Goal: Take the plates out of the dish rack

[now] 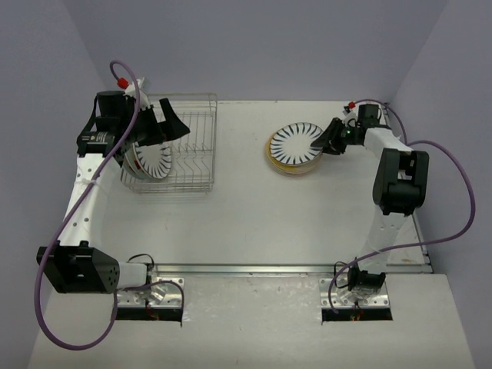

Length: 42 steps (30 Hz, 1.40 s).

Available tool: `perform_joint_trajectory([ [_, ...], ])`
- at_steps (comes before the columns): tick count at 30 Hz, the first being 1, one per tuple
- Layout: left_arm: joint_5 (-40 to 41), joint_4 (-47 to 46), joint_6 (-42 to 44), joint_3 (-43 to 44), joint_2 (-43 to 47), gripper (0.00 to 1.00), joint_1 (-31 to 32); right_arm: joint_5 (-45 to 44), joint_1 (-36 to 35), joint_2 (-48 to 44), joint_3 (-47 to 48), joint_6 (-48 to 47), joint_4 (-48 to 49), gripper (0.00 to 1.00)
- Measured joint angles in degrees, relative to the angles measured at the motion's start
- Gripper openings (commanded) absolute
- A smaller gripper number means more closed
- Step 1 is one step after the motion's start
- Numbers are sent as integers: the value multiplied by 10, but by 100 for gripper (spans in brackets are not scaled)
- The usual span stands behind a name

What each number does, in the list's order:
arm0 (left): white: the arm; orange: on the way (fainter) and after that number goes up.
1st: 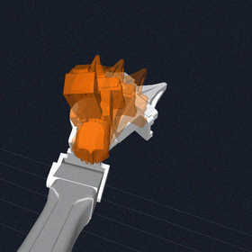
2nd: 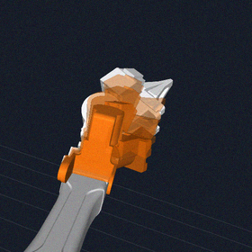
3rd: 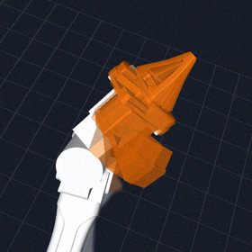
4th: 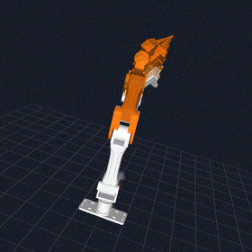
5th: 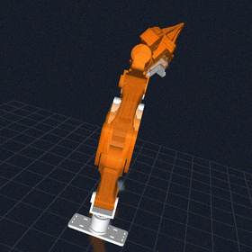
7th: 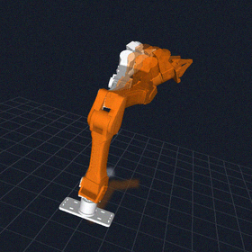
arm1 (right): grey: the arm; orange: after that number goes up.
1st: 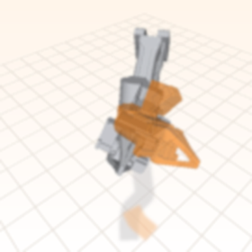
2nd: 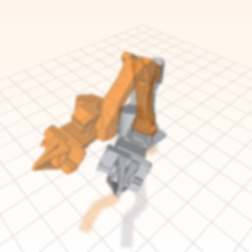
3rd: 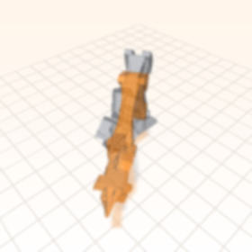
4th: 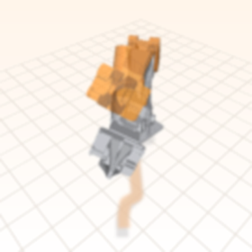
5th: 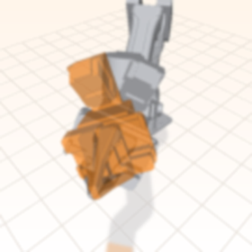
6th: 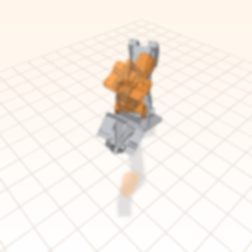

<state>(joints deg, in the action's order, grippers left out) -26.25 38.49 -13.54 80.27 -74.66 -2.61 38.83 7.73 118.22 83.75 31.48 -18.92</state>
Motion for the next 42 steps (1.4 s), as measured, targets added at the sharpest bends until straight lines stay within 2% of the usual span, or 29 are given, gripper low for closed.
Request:
perform_joint_trajectory([
  [2, 2, 2, 0, 0, 1, 100, 0, -6, 0, 1, 7, -3, -10, 65],
  [3, 2, 3, 0, 0, 2, 100, 0, -8, 0, 1, 11, -7, -17, 66],
  [10, 6, 4, 0, 0, 3, 100, 0, -53, -6, 1, 50, -50, -81, 67],
  [14, 27, 5, 1, 0, 9, 100, -1, -117, -18, -1, 66, -95, -112, 68],
  [17, 74, 11, 7, 3, 17, 100, -1, -172, -37, -8, 67, -128, -129, 73],
  [22, 207, 25, 23, 33, 20, 100, -1, -237, -66, -16, 69, -170, -151, 80],
  [23, 234, 26, 31, 40, 20, 100, -1, -245, -70, -18, 70, -176, -153, 83],
  [25, 278, 26, 50, 51, 20, 100, -1, -255, -73, -26, 69, -185, -158, 96],
  [26, 298, 27, 62, 56, 19, 100, -1, -257, -74, -32, 68, -189, -159, 97],
  [30, 338, 30, 125, 77, -8, 86, -1, -260, -83, -108, 30, -207, -148, 99],
  [32, 342, 33, 146, 81, -30, 84, -1, -260, -94, -165, 3, -219, -132, 99],
  [35, 343, 43, 169, 81, -69, 75, -1, -255, -116, -260, -39, -235, -102, 99],
  [42, 340, 56, 185, 83, -129, 70, -6, -250, -122, -437, -165, -270, -4, 99],
])
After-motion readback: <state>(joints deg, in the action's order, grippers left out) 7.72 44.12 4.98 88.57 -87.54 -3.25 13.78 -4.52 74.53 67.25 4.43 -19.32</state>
